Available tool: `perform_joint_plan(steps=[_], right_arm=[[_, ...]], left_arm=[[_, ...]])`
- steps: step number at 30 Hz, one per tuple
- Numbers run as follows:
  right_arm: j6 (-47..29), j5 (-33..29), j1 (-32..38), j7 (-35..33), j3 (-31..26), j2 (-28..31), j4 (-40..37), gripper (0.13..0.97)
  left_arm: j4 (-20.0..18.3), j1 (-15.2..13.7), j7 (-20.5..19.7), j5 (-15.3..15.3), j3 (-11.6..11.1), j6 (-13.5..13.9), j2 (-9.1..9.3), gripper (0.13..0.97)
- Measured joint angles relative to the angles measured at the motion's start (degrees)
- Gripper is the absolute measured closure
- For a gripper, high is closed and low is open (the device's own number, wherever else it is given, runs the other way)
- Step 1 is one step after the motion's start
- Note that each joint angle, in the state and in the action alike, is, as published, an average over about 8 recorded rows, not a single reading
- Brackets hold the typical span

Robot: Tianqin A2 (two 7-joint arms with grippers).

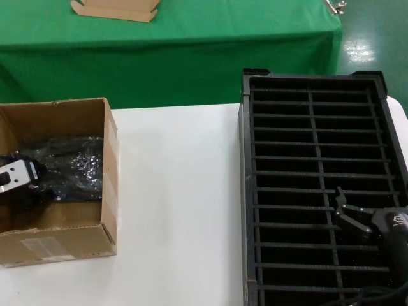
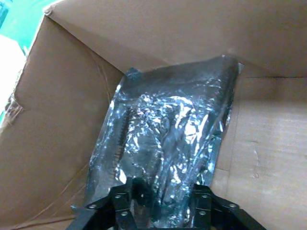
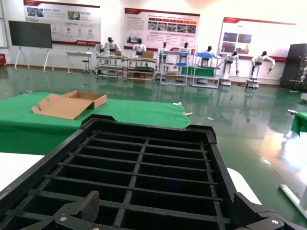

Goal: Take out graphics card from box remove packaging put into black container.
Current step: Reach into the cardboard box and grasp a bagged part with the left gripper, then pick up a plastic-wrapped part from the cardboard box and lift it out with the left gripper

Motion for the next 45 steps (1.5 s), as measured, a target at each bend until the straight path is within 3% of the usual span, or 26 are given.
perform_joint_plan(steps=[6,15,26,32,45], right_arm=[[0.0,0.0,0.0,0.0,0.0,0.0,0.0,0.129],[0.0,0.0,0.0,0.0,0.0,0.0,0.0,0.129],[0.0,0.0,0.0,0.0,0.0,0.0,0.0,0.129],[0.0,0.0,0.0,0.0,0.0,0.0,0.0,0.129],[0.0,0.0,0.0,0.0,0.0,0.0,0.0,0.129]], left_arm=[[0.0,0.5,0.6,0.0,-1.1,-0.2,0.01,0.741],[-0.5,0.9,1.5,-0.4,-2.8,-0.1,-0.21,0.877],[-3.3,2.5,0.6,-1.7,-5.2,0.2,-1.43,0.938],[-10.9,6.7,-4.0,-2.8,-6.7,0.0,-3.42,0.952],[-34.0,21.3,-19.9,-5.5,-10.9,-3.3,-8.7,0.957]])
